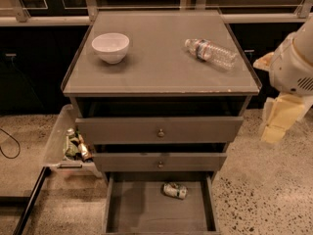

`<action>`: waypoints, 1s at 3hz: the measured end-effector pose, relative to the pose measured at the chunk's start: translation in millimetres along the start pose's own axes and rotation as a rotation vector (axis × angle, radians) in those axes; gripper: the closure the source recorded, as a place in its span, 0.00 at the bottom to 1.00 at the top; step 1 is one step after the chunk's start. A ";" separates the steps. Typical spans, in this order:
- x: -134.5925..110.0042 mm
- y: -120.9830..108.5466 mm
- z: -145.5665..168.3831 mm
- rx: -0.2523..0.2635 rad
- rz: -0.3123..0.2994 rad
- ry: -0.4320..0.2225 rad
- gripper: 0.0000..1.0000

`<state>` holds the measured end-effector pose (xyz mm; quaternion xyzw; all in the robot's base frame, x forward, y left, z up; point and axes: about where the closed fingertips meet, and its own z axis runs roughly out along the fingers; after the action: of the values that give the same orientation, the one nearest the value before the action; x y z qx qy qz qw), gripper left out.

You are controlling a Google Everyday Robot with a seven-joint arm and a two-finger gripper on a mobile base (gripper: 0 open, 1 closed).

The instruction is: Pick 7up can from bottom drawer and place on counter

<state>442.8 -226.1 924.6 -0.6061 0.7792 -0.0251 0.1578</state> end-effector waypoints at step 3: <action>45.1 -5.0 134.7 0.000 -0.052 -0.028 0.00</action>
Offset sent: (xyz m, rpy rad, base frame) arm 0.0364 -0.0216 -0.1690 0.0307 -0.0704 0.1025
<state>475.0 -249.9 788.2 -0.6264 0.7609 -0.0207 0.1682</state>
